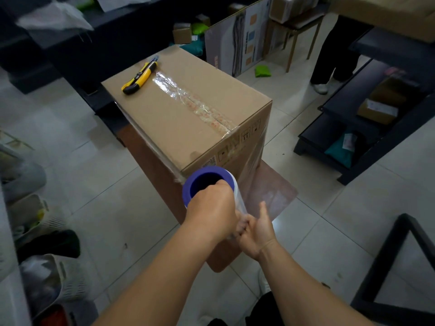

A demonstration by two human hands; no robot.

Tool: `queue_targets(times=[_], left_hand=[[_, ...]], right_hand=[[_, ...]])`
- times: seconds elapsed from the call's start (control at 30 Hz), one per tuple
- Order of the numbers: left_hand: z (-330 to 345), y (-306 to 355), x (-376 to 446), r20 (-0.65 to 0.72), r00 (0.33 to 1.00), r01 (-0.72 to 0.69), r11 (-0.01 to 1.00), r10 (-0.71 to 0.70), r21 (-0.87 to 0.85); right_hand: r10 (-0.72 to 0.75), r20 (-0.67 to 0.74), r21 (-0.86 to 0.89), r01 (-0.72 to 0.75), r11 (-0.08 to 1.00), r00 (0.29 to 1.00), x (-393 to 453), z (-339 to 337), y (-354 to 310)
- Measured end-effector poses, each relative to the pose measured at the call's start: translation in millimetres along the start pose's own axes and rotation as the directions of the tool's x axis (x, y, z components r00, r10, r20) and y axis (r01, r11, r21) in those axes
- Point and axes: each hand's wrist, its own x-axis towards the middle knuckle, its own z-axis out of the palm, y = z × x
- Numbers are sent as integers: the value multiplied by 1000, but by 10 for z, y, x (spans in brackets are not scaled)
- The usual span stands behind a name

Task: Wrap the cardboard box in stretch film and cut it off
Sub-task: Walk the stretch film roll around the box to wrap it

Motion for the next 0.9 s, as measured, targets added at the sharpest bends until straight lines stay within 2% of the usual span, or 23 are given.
queue_targets(times=[0.2, 0.63, 0.9], left_hand=[[-25, -162, -103, -4, 1000, -14, 1000, 14, 8], [-38, -610, -288, -34, 997, -72, 997, 73, 10], [-131, -950, -332, 7, 996, -86, 996, 86, 5]], right_hand=[[-1, -25, 31, 2, 1000, 1000, -83, 37, 189], [-25, -43, -13, 25, 1000, 999, -122, 133, 684], [-13, -42, -20, 13, 1000, 999, 77, 144, 1094]])
